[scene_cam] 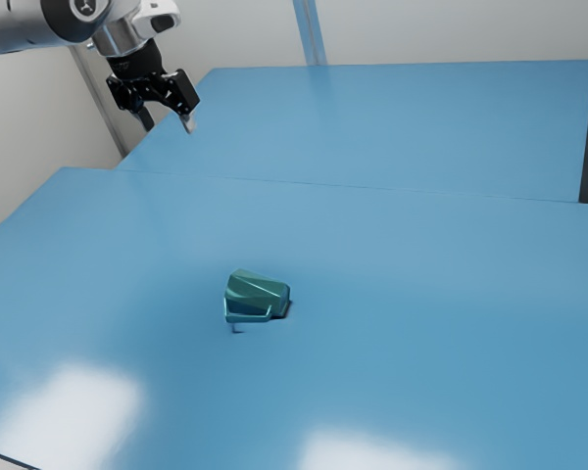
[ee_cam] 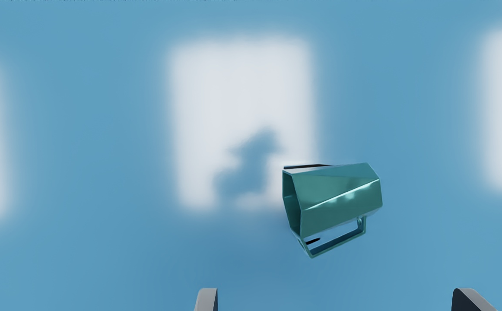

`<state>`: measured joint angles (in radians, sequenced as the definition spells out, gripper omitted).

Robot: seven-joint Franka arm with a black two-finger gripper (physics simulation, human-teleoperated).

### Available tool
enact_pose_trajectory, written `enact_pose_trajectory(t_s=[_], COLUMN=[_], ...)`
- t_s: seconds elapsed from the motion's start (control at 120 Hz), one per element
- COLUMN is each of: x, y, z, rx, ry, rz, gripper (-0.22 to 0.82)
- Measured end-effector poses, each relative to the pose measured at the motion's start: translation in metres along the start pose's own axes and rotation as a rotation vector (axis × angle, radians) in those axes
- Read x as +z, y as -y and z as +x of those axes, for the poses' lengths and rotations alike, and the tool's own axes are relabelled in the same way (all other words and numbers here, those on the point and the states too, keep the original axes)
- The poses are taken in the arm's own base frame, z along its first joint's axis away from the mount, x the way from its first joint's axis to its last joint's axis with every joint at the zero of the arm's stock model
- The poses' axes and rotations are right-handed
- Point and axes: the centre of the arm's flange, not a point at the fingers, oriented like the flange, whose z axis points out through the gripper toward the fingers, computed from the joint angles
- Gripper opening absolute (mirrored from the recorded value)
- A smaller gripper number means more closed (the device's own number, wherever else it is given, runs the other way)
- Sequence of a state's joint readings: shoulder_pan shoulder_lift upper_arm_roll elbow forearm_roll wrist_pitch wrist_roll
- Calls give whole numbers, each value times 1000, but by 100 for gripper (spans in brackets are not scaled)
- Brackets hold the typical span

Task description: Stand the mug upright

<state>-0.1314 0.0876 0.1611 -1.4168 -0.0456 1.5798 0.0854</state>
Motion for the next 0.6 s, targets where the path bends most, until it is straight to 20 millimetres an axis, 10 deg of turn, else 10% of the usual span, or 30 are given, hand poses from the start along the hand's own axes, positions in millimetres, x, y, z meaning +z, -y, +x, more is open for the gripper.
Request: enact_pose_trajectory(t_s=[0.108,0.267,0.6], x=[6,94,263], y=[1,11,181], z=[-11,-49,-112], rx=[0,-67,-453], ry=[8,115,47], rz=[-24,-263,-744], gripper=[59,59,59])
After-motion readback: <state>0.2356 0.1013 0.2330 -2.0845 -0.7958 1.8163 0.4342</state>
